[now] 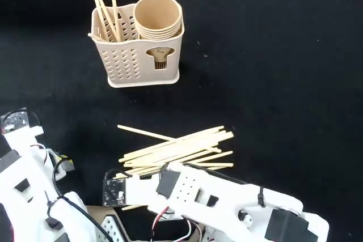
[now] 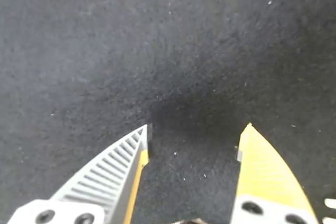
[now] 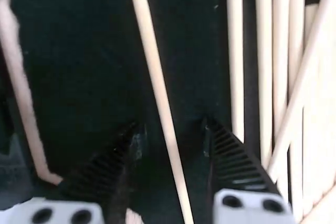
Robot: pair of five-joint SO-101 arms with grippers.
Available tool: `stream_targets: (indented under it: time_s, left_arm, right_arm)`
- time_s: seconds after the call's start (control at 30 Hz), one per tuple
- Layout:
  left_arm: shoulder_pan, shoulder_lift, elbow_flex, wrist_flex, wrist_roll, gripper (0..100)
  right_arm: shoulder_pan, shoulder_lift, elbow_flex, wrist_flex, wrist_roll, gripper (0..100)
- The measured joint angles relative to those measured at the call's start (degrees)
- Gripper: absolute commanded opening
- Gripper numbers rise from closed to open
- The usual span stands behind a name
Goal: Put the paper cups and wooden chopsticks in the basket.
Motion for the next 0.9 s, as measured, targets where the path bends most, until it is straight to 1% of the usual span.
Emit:
stream_targets:
  time_s: [0.07, 0.3, 0.4, 0.47, 0.9]
  left_arm:
    - [0.00, 0.00, 0.53, -0.97, 0.00, 28]
    - [0.00, 0.00, 2.55, -1.32, 0.00, 28]
    - [0.09, 0.00, 4.84, -3.08, 0.00, 28]
    - [0.26, 0.00, 5.36, -4.22, 0.00, 28]
    - [0.26, 0.00, 5.54, -4.40, 0.09, 28]
  right_arm:
    - [0.26, 0.00, 0.18, -0.97, 0.00, 19.8]
    - [7.21, 0.00, 0.18, -2.64, 0.09, 19.6]
    - [8.88, 0.00, 0.18, -2.81, 0.09, 19.6]
    - [9.05, 0.00, 0.18, -2.81, 0.18, 19.5]
    - [9.23, 0.00, 0.18, -2.81, 0.18, 19.8]
